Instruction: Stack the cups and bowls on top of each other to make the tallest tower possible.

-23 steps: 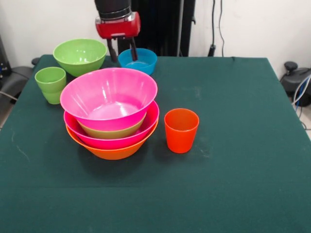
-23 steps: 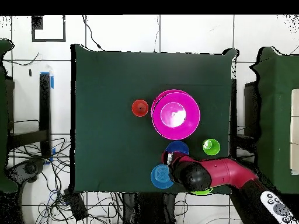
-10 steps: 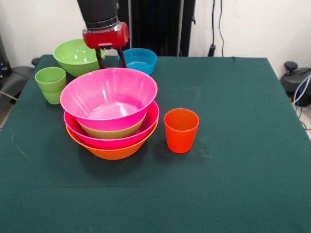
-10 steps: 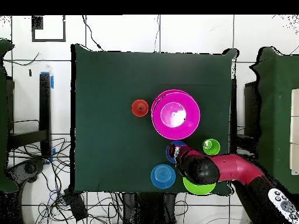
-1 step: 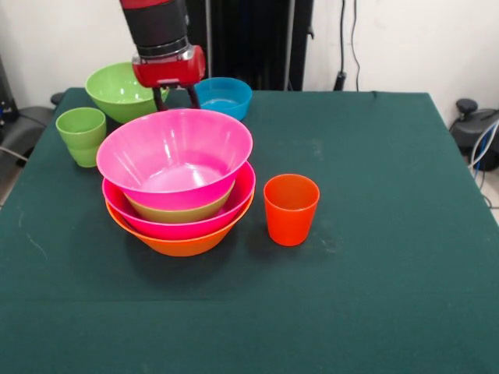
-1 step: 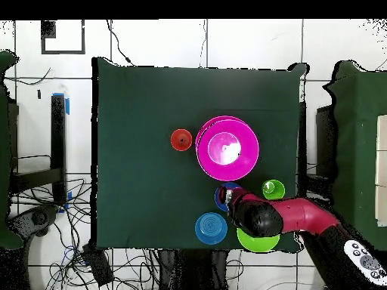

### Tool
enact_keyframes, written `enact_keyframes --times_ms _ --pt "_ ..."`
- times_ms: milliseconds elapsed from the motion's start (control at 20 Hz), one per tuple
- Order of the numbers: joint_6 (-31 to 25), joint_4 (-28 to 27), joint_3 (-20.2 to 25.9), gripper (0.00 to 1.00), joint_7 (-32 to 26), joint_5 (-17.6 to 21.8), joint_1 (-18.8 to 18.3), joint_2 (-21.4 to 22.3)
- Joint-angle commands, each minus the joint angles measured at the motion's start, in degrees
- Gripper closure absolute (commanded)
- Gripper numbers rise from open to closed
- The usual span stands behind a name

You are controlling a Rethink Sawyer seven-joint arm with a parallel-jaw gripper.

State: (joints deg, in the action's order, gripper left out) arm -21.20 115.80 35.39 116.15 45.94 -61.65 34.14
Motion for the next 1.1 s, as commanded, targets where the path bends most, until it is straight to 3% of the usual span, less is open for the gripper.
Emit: enact_keyframes --times_ms 50,1100 --pt "1.7 -4.3 0.6 0.0 -6.5 6.4 3.3 -4.7" --pt "7.1 -9.8 -2.0 0.0 -2.5 11.7 6.0 -11.8"
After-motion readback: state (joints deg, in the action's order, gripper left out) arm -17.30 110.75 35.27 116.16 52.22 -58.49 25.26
